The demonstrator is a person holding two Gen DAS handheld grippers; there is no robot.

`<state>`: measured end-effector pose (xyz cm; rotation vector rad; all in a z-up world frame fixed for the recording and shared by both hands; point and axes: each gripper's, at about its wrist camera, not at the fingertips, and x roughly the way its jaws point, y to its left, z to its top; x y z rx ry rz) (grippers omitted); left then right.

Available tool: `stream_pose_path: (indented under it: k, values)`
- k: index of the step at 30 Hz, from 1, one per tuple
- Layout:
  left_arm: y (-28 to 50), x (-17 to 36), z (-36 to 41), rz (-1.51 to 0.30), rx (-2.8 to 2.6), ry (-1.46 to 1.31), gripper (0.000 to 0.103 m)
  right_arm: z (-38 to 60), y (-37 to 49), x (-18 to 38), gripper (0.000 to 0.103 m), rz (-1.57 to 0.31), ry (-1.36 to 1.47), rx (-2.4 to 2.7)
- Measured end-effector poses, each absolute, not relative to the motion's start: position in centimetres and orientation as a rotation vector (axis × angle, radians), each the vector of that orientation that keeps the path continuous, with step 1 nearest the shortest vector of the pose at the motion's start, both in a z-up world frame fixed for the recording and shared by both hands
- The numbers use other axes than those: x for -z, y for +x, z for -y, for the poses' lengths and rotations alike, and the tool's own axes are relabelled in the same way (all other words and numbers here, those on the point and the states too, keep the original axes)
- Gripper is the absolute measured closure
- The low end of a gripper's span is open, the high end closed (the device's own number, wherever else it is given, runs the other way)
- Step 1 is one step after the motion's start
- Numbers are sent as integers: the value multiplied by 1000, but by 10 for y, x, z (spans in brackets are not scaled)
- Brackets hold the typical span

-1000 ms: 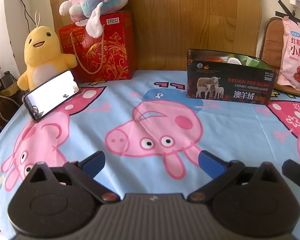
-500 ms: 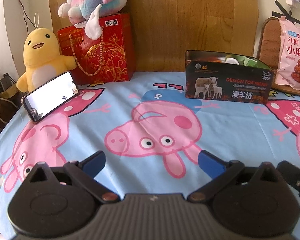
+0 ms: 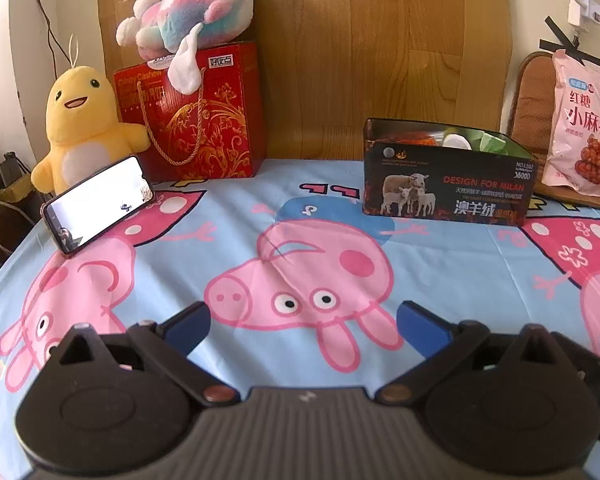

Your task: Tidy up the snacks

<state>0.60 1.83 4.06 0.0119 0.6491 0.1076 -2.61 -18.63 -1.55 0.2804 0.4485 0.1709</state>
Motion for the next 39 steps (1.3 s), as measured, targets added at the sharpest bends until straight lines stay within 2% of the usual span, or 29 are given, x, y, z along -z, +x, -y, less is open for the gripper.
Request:
stream_pose_path:
  k: [39]
  values:
    - [4,-44,-8,-642,-116,56,0,199,-29,14,0,-438,309,-167]
